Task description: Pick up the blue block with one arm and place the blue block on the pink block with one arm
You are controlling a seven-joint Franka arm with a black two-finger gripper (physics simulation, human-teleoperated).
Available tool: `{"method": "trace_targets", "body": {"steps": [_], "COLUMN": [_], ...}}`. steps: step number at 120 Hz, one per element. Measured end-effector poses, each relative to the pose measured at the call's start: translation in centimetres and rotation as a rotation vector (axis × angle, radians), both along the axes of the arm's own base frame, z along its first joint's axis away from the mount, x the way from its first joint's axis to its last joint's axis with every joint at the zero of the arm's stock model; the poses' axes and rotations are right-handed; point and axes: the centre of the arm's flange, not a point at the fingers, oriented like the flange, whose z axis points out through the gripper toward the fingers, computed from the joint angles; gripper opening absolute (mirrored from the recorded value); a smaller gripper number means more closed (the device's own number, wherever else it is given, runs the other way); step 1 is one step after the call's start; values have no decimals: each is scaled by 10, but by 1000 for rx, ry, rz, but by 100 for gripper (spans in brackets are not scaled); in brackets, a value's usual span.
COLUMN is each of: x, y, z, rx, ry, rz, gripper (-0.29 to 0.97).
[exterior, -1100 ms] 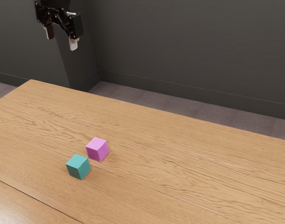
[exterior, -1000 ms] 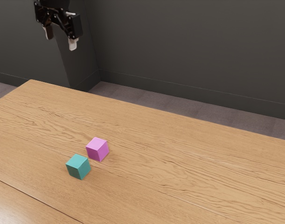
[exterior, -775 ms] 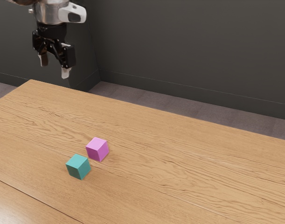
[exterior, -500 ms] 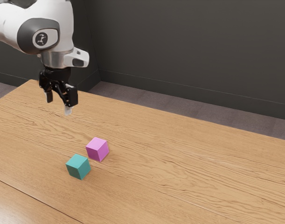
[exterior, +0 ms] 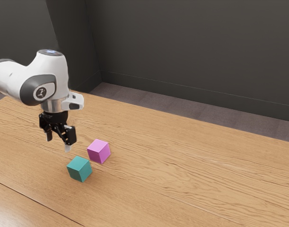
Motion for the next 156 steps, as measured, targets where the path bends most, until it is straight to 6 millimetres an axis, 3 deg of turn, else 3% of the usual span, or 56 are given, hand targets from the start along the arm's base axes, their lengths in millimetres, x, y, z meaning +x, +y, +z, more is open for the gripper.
{"method": "trace_targets", "body": {"steps": [52, 72, 95, 110, 124, 156], "x": [11, 19, 29, 40, 52, 51], "y": [16, 4, -9, -9, -25, -25], "z": [-56, -66, -101, -112, -123, -161], "rx": [19, 16, 24, 32, 34, 35], "ry": [16, -1, 31, 25, 26, 76], "rz": [62, 53, 54, 66, 55, 93], "gripper": [68, 68, 68, 68, 68, 68]}}
